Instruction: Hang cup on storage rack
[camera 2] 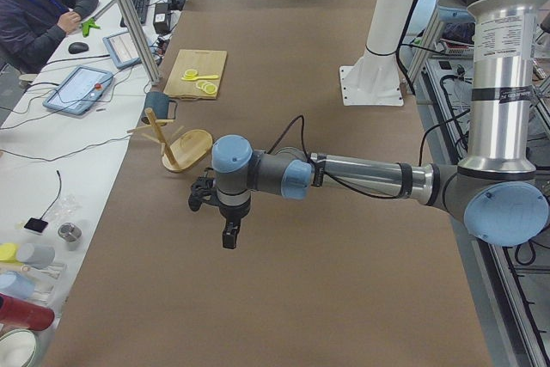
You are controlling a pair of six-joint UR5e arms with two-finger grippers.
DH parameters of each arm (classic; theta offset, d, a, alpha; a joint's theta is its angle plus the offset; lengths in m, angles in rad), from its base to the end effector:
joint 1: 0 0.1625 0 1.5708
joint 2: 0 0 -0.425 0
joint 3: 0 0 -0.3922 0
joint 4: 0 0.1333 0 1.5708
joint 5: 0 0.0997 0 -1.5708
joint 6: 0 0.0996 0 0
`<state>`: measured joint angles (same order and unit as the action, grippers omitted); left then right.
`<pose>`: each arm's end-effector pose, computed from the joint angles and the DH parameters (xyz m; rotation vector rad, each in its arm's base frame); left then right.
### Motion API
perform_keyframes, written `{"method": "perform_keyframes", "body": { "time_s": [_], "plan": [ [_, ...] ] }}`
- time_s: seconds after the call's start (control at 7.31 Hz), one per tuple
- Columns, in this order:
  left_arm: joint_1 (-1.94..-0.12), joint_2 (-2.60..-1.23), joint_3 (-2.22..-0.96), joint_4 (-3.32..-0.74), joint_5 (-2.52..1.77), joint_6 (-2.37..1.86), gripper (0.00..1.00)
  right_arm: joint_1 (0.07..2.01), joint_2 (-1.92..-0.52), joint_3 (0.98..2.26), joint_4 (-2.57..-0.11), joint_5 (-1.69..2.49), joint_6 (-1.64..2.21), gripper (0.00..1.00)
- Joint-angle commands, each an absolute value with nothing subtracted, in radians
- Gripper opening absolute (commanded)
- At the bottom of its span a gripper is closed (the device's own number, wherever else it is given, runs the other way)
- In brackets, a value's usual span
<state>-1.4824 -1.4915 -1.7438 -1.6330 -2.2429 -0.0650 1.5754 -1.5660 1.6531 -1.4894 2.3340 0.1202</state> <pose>-0.0297 -0.4719 0.6110 0.0982 0.6803 0.0749 0.0668 -0.5028 0.6076 0.1160 -0.7693 0.0541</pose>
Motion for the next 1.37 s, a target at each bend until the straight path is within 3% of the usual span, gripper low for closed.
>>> {"method": "perform_keyframes", "body": {
  "time_s": [0.0,1.23],
  "plan": [
    [-1.480,-1.444,-1.773,-1.614,-2.244,-0.066,0.99,1.575,-1.569,1.652,-1.489,2.335,0.118,1.00],
    [-1.476,-1.420,-1.770,-1.632,-2.387,-0.066,0.99,1.575,-1.634,1.652,-1.488,2.327,0.123,1.00]
  ]
}}
